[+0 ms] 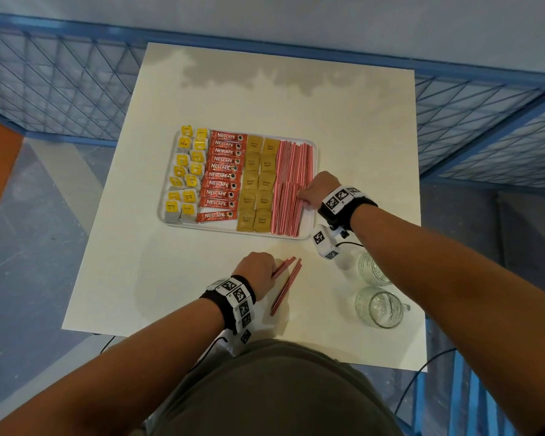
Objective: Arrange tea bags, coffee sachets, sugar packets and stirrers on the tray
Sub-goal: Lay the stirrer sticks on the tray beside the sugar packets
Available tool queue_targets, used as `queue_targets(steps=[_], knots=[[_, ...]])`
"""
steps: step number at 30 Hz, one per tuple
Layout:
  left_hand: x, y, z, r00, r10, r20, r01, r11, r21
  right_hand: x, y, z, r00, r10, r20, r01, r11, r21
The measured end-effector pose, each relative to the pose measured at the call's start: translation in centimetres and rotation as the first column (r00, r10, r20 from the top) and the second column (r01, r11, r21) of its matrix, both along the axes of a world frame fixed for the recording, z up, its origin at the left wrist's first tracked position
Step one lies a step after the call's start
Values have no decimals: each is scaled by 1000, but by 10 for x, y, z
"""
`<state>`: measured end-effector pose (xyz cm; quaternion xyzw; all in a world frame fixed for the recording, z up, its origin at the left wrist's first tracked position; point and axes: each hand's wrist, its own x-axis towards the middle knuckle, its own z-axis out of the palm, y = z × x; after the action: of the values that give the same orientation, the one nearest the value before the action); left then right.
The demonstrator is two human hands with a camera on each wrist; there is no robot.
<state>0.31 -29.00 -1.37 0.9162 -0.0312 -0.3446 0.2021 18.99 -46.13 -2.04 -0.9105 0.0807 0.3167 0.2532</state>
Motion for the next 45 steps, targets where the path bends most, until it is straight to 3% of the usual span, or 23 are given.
queue_targets(steps=[8, 18, 23, 32, 45], knots=[[0, 5, 1, 998, 52, -20, -53, 996, -68, -7, -1, 12, 998, 42, 39, -41, 998, -41], [-2, 10, 4, 980, 187, -75, -197, 965, -172, -62, -5, 31, 980, 157, 124, -175, 973, 148], [-2, 14, 3, 960, 257, -110, -276, 935, -224, -107, -5, 27, 976, 203, 84, -218, 935, 281], [-2, 17, 2, 945, 313, -94, -327, 920, -215, -148, -6, -4, 994, 103, 43, -111, 942, 317], [-3, 20, 0, 929, 357, -94, -368, 874, -318, -152, -2, -1, 998, 56, 36, -66, 906, 419]])
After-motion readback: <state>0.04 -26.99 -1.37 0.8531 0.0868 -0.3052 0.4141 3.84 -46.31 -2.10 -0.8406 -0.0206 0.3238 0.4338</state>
